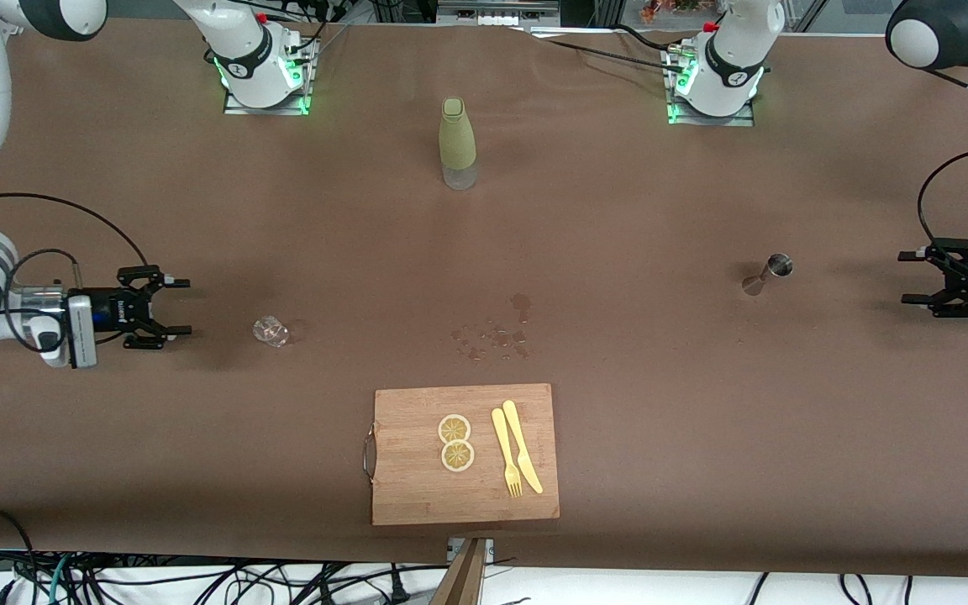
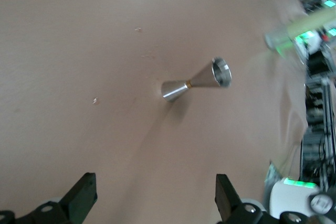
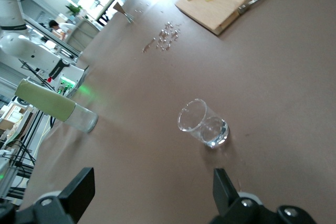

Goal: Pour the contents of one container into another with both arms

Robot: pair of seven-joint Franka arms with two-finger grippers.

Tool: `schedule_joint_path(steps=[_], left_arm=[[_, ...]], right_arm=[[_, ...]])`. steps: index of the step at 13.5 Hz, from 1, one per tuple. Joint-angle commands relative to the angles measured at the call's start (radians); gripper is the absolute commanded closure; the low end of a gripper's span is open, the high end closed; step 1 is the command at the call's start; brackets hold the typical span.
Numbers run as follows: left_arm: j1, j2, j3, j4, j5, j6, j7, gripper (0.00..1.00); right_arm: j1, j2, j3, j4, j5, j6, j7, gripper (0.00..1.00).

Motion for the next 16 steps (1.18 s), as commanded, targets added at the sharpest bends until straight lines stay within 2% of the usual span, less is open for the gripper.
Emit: schedule_joint_path(steps=[1,3,5,7,9,10,12,14,15,16], left_arm=[[-0.077,-0.106,-0.001,-0.008,0.096,0.025,-0.277,0.00],[-0.141,-0.178,-0.007,-0.004,0.179,0.051,-0.422,0.00],[-0.195,-0.238,-0.007,0.007,0.216,0.117,-0.430,0.00],[-0.232,-0.298,-0.007,0.008,0.222,0.210,-0.421,0.00],[-0.252,-0.342,-0.009,0.013,0.222,0.295,-0.422,0.00],[-0.279,-0.371,-0.009,0.016,0.245,0.295,-0.442,0.00],[-0.316,-0.430,-0.040,0.016,0.383,0.292,-0.726,0.00],[-0.306,-0.494,-0.167,0.009,0.483,0.289,-1.045,0.00],[-0.303,-0.511,-0.212,0.007,0.488,0.289,-1.201,0.00],[-0.301,-0.531,-0.237,0.001,0.488,0.286,-1.331,0.00]], right_arm=[[0.034,-0.125,0.007,0.010,-0.148,-0.011,0.276,0.00],[0.075,-0.205,0.006,0.010,-0.251,-0.011,0.471,0.00],[0.112,-0.266,0.006,0.010,-0.351,-0.011,0.617,0.00],[0.135,-0.331,0.010,0.005,-0.502,-0.011,0.755,0.00],[0.145,-0.412,0.022,-0.024,-0.605,-0.011,0.899,0.00],[0.157,-0.444,0.035,-0.033,-0.674,-0.009,0.971,0.00],[0.192,-0.519,0.045,-0.070,-0.767,-0.003,1.119,0.00],[0.203,-0.599,0.091,-0.139,-0.859,0.036,1.281,0.00],[0.211,-0.646,0.123,-0.189,-0.900,0.087,1.329,0.00],[0.212,-0.679,0.130,-0.232,-0.911,0.119,1.378,0.00]])
